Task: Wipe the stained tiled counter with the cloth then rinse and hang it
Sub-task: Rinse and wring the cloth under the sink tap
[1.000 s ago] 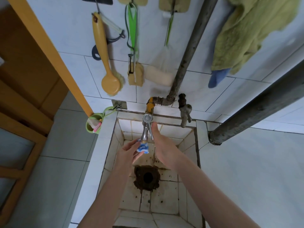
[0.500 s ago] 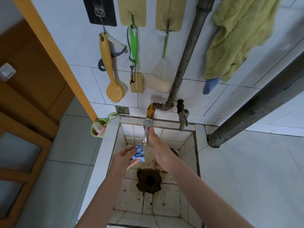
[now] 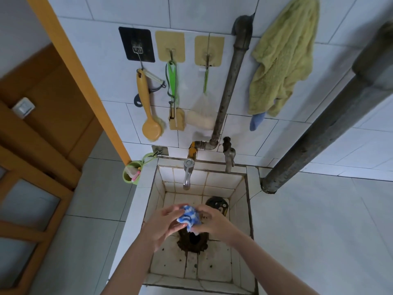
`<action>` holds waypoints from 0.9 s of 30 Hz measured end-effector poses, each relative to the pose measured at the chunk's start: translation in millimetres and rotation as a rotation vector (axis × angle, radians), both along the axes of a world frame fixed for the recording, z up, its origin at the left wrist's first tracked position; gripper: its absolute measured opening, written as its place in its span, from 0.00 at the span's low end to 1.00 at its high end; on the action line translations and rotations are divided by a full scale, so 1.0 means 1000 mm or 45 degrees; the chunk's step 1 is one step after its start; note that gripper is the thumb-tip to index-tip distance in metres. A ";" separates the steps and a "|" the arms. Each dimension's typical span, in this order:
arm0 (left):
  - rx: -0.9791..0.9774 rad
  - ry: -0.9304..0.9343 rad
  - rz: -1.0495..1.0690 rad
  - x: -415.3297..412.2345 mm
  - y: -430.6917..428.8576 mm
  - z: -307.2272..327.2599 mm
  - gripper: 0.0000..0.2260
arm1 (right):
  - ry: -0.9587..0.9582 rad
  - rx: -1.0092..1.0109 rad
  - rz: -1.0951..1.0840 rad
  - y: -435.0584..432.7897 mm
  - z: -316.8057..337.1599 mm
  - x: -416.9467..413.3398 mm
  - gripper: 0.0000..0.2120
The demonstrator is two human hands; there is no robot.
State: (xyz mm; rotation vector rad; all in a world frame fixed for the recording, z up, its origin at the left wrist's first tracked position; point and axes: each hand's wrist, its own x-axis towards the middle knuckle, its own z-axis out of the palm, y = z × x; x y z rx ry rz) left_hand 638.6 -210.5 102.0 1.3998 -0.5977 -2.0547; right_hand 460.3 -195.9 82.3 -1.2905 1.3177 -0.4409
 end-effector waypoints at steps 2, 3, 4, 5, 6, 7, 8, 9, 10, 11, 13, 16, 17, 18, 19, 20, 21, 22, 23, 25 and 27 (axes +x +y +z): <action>-0.002 0.023 0.034 -0.001 0.003 0.002 0.10 | -0.055 0.001 -0.033 0.003 0.003 -0.008 0.15; 0.004 0.039 0.050 -0.001 0.004 0.003 0.10 | -0.080 0.011 -0.046 0.004 0.006 -0.012 0.12; 0.010 0.061 0.068 -0.002 0.005 0.004 0.10 | -0.095 0.027 -0.069 0.005 0.011 -0.016 0.09; 0.010 0.083 0.084 -0.002 0.006 0.005 0.10 | -0.117 0.042 -0.097 0.006 0.015 -0.019 0.07; 0.000 0.097 0.098 -0.002 0.007 0.006 0.10 | -0.124 0.047 -0.119 0.006 0.018 -0.022 0.06; -0.019 0.098 0.104 -0.002 0.008 0.007 0.10 | -0.119 0.039 -0.130 0.007 0.020 -0.025 0.06; -0.039 0.091 0.106 -0.003 0.009 0.009 0.10 | -0.105 0.028 -0.134 0.008 0.022 -0.027 0.05; -0.053 0.080 0.113 -0.003 0.009 0.010 0.10 | -0.107 0.019 -0.133 0.009 0.024 -0.029 0.05; -0.059 0.071 0.125 -0.004 0.010 0.012 0.10 | -0.118 0.026 -0.143 0.010 0.027 -0.030 0.06; -0.053 0.069 0.143 -0.005 0.011 0.012 0.10 | -0.130 0.039 -0.146 0.012 0.030 -0.032 0.08; -0.029 0.071 0.177 -0.007 0.014 0.013 0.09 | -0.130 0.027 -0.085 0.016 0.037 -0.032 0.12; -0.015 0.065 0.198 -0.011 0.019 0.015 0.09 | 0.008 -0.138 0.025 0.016 0.045 -0.028 0.13; -0.016 0.071 0.198 -0.014 0.021 0.016 0.09 | 0.043 -0.206 0.007 0.014 0.047 -0.026 0.11; -0.016 0.079 0.195 -0.017 0.022 0.017 0.09 | 0.054 -0.240 -0.047 0.012 0.048 -0.024 0.08; -0.012 0.087 0.194 -0.020 0.024 0.018 0.09 | 0.022 -0.243 -0.106 0.010 0.050 -0.022 0.05; -0.009 0.095 0.191 -0.024 0.025 0.018 0.09 | -0.026 -0.226 -0.165 0.008 0.050 -0.020 0.03; -0.010 0.093 0.189 -0.027 0.025 0.017 0.09 | -0.074 -0.206 -0.219 0.007 0.051 -0.017 0.05; -0.008 0.086 0.188 -0.031 0.026 0.017 0.10 | -0.118 -0.174 -0.269 0.006 0.052 -0.014 0.07; 0.004 0.079 0.188 -0.034 0.026 0.015 0.11 | -0.184 -0.133 -0.322 0.005 0.051 -0.011 0.09; 0.066 0.118 0.212 -0.039 0.027 0.012 0.12 | -0.307 -0.049 -0.428 0.005 0.052 -0.004 0.12; 0.124 0.252 0.262 -0.043 0.027 0.012 0.13 | -0.401 0.012 -0.498 0.004 0.051 0.003 0.13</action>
